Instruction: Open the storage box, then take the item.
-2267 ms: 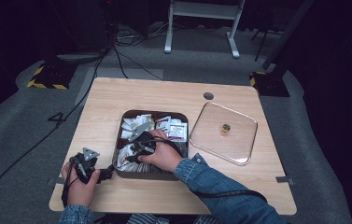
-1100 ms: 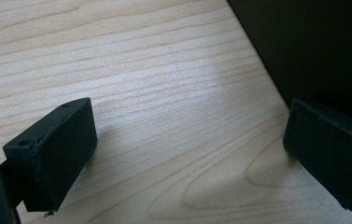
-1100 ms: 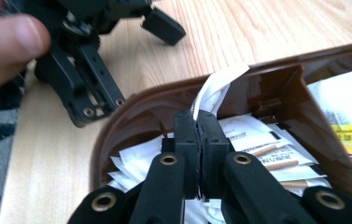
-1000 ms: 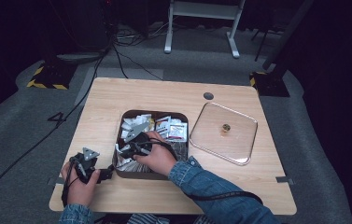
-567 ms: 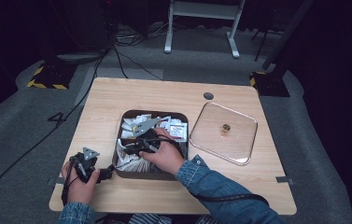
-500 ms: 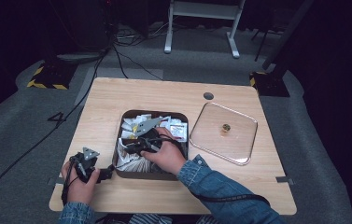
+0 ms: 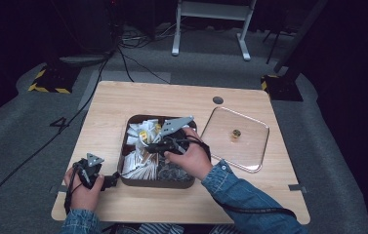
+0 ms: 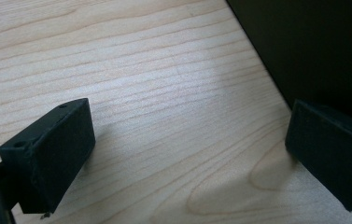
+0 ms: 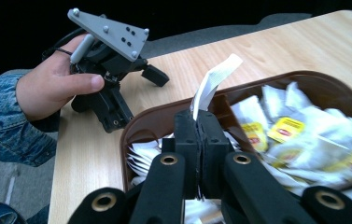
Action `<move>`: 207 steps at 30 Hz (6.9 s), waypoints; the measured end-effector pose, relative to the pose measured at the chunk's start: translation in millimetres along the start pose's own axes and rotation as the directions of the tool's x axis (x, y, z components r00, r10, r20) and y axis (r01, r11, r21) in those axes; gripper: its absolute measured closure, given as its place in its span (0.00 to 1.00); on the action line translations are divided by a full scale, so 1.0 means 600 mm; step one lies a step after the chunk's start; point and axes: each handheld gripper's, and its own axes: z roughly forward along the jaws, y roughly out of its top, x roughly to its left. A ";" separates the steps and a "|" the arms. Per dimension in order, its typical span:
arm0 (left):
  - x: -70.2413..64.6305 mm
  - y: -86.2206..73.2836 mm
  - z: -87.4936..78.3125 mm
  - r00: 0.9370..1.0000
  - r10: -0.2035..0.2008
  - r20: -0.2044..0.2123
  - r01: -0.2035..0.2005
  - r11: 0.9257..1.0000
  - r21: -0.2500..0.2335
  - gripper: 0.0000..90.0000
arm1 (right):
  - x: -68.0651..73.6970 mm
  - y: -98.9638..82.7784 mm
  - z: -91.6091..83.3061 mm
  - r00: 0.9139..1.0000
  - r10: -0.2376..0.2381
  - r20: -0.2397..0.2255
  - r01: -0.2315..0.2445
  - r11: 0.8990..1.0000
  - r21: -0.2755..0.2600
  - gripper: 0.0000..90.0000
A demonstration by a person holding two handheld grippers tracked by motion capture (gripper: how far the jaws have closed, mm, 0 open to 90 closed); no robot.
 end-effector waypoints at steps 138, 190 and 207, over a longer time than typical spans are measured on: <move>0.003 0.005 0.005 1.000 -0.008 -0.007 0.008 1.000 0.005 0.00 | -0.120 -0.280 -0.287 0.833 0.340 0.437 -0.297 0.940 -0.167 0.47; 0.003 0.005 0.005 1.000 -0.008 -0.005 0.008 1.000 0.004 0.00 | -0.296 -0.345 -0.210 0.746 0.318 0.585 -0.381 0.924 -0.017 0.65; 0.005 0.007 0.006 1.000 -0.002 0.000 0.002 1.000 0.005 0.00 | -0.295 -0.353 -0.210 0.741 0.336 0.582 -0.371 0.926 -0.063 0.65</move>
